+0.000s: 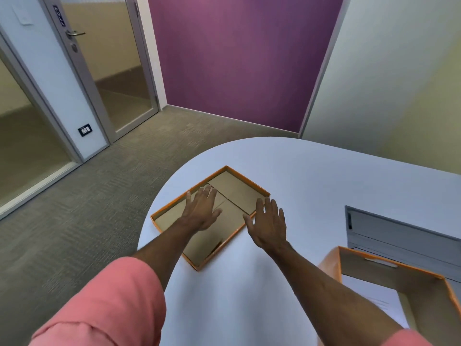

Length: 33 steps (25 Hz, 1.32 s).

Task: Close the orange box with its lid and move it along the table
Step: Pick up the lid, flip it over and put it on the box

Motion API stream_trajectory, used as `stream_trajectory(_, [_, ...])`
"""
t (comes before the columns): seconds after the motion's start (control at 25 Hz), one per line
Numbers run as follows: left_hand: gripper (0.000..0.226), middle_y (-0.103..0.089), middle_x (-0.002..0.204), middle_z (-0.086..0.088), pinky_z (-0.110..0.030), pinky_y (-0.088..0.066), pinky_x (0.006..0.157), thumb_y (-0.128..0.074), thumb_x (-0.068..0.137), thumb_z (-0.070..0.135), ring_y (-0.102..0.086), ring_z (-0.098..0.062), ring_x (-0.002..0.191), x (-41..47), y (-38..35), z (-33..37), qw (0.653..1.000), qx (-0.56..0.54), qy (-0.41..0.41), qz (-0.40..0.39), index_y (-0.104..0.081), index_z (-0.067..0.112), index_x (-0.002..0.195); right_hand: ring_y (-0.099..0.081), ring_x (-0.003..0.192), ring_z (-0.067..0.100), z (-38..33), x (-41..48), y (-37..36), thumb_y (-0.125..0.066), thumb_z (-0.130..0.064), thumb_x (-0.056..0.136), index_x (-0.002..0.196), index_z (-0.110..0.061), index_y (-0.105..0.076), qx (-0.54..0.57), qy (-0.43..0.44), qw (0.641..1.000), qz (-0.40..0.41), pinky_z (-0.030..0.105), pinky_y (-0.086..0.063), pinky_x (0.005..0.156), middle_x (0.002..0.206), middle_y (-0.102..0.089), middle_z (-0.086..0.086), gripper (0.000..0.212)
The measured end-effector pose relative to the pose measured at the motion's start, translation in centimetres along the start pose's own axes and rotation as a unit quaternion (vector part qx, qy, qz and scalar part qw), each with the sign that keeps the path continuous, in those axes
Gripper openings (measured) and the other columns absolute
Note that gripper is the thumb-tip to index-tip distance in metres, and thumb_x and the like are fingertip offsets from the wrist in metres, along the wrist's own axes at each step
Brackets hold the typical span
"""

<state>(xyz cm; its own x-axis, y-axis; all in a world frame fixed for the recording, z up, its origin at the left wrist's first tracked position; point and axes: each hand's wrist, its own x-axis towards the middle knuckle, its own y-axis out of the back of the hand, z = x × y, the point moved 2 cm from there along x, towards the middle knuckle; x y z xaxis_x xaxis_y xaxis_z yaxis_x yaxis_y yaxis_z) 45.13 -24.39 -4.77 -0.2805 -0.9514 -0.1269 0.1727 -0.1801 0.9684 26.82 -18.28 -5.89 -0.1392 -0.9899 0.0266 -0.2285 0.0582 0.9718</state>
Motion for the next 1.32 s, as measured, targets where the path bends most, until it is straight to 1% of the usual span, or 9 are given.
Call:
stream_trajectory(0.2, [0.071,-0.008,0.165,-0.011,-0.055,-0.005,0.121,-0.043,0.098,0.042,-0.009,-0.028,0.152,6.5,-2.1,-5.7,0.999,-0.005,0.014,-0.035,-0.013,0.012,0.154,-0.029,0.144,0.029,-3.1,4.2,-4.8,-0.043,-0.049,0.095,0.145,-0.008,-0.031,-0.006,-0.049,0.998,-0.041,0.045,-0.031,0.117,0.153,-0.034,0.013,0.066])
stream_trajectory(0.36, [0.072,-0.008,0.165,-0.011,-0.057,-0.005,0.120,-0.044,0.097,0.045,-0.009,-0.031,0.152,10.6,-4.8,-8.8,0.998,-0.004,0.015,-0.063,-0.016,0.012,0.153,-0.043,0.133,0.029,-3.7,6.1,-8.1,-0.051,-0.048,0.092,0.142,-0.002,-0.032,0.020,-0.118,0.991,-0.066,0.040,-0.044,0.107,0.145,-0.042,0.016,0.070])
stream_trajectory(0.48, [0.075,-0.006,0.165,-0.011,-0.058,-0.003,0.119,-0.047,0.095,0.048,-0.006,-0.031,0.152,13.0,-6.7,-10.3,0.996,-0.008,0.027,-0.087,-0.016,0.013,0.153,-0.045,0.130,0.031,-3.5,6.9,-10.1,-0.054,-0.049,0.091,0.145,0.003,-0.026,0.016,-0.181,0.979,-0.097,0.039,-0.049,0.100,0.145,-0.039,0.019,0.080])
stream_trajectory(0.64, [0.082,0.000,0.165,-0.010,-0.060,-0.002,0.119,-0.054,0.093,0.042,-0.001,-0.031,0.153,15.0,-8.0,-11.6,0.990,-0.029,0.068,-0.122,-0.008,0.013,0.154,-0.043,0.133,0.038,-2.8,7.7,-12.2,-0.056,-0.044,0.091,0.148,0.009,-0.010,0.087,-0.262,0.951,-0.139,0.044,-0.044,0.103,0.150,-0.030,0.024,0.090])
stream_trajectory(0.8, [0.083,0.001,0.164,-0.014,-0.059,-0.008,0.120,-0.053,0.094,0.032,-0.005,-0.035,0.152,15.6,-8.9,-12.2,0.983,-0.060,0.100,-0.142,0.001,0.013,0.155,-0.047,0.132,0.040,-2.7,8.5,-13.7,-0.053,-0.035,0.095,0.149,0.009,0.004,0.120,-0.289,0.936,-0.161,0.046,-0.043,0.105,0.152,-0.034,0.025,0.090])
stream_trajectory(0.92, [0.071,-0.025,0.156,-0.019,-0.058,-0.026,0.116,-0.051,0.095,0.025,-0.029,-0.038,0.143,15.8,-8.5,-12.1,0.983,-0.080,0.107,-0.125,-0.012,0.011,0.152,-0.053,0.126,0.035,-2.7,8.7,-14.1,-0.049,-0.016,0.097,0.151,0.002,0.008,0.151,-0.318,0.922,-0.161,0.043,-0.044,0.104,0.147,-0.043,0.022,0.081])
stream_trajectory(1.04, [0.049,-0.046,0.136,-0.019,-0.053,-0.041,0.104,-0.048,0.095,0.017,-0.047,-0.036,0.125,15.9,-7.6,-11.8,0.983,-0.107,0.122,-0.081,-0.031,0.008,0.139,-0.058,0.115,0.034,-2.4,8.4,-13.5,-0.040,-0.006,0.096,0.151,-0.001,-0.010,0.173,-0.329,0.921,-0.118,0.042,-0.048,0.098,0.133,-0.054,0.022,0.063])
stream_trajectory(1.2, [0.041,-0.049,0.133,-0.019,-0.047,-0.046,0.103,-0.046,0.096,0.008,-0.050,-0.034,0.123,15.5,-6.2,-10.7,0.979,-0.137,0.147,-0.036,-0.039,0.004,0.136,-0.058,0.118,0.035,-1.6,8.6,-11.0,-0.045,0.004,0.093,0.151,0.003,-0.008,0.158,-0.300,0.937,-0.084,0.042,-0.050,0.096,0.134,-0.052,0.024,0.068])
stream_trajectory(1.32, [0.035,-0.049,0.131,-0.020,-0.043,-0.048,0.101,-0.044,0.095,0.001,-0.051,-0.033,0.120,15.2,-4.1,-9.2,0.979,-0.143,0.143,-0.001,-0.047,0.001,0.130,-0.058,0.115,0.038,0.0,9.0,-7.9,-0.042,0.008,0.092,0.150,0.000,-0.015,0.176,-0.287,0.941,-0.041,0.044,-0.050,0.094,0.129,-0.054,0.024,0.065])
